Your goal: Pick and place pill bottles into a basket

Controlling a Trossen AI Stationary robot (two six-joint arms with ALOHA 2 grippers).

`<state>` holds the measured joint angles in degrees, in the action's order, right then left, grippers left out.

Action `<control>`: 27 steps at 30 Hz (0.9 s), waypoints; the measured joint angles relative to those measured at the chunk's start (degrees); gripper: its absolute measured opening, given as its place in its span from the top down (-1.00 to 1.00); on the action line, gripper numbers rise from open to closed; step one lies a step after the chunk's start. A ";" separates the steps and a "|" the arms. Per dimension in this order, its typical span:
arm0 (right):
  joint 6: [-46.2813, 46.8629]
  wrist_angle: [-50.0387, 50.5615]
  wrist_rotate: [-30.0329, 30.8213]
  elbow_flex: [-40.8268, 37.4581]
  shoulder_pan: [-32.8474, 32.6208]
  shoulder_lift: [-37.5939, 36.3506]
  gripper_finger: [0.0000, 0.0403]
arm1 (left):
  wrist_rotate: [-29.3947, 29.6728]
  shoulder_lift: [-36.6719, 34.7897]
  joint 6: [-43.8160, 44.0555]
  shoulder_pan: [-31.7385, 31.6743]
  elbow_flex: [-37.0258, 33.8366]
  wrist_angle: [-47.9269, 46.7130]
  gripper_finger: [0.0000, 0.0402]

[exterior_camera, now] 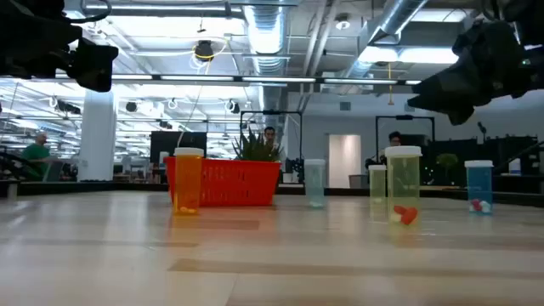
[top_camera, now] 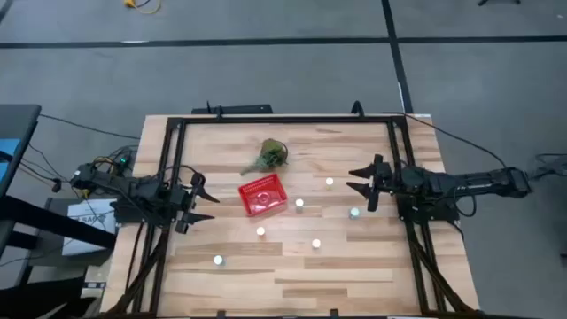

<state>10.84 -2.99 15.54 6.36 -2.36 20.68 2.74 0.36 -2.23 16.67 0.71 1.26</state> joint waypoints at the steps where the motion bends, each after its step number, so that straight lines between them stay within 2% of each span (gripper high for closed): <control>1: -0.39 1.29 1.06 0.78 -0.62 0.84 0.03 | 0.00 0.00 0.11 0.01 0.00 0.00 -0.10; 10: -0.93 10.27 8.65 10.20 -6.22 12.73 0.03 | 0.00 0.00 -0.12 0.02 0.02 -0.01 -0.10; 21: -0.82 13.74 9.07 18.22 -6.49 29.61 0.03 | 0.00 0.00 0.28 0.01 0.02 0.00 -0.10; 27: 1.25 16.03 13.15 19.23 -6.44 35.66 0.03 | 0.00 0.00 0.06 0.02 0.02 0.00 -0.10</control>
<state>12.08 13.04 28.69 25.58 -8.80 56.34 2.74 0.36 -2.18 16.69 0.73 1.26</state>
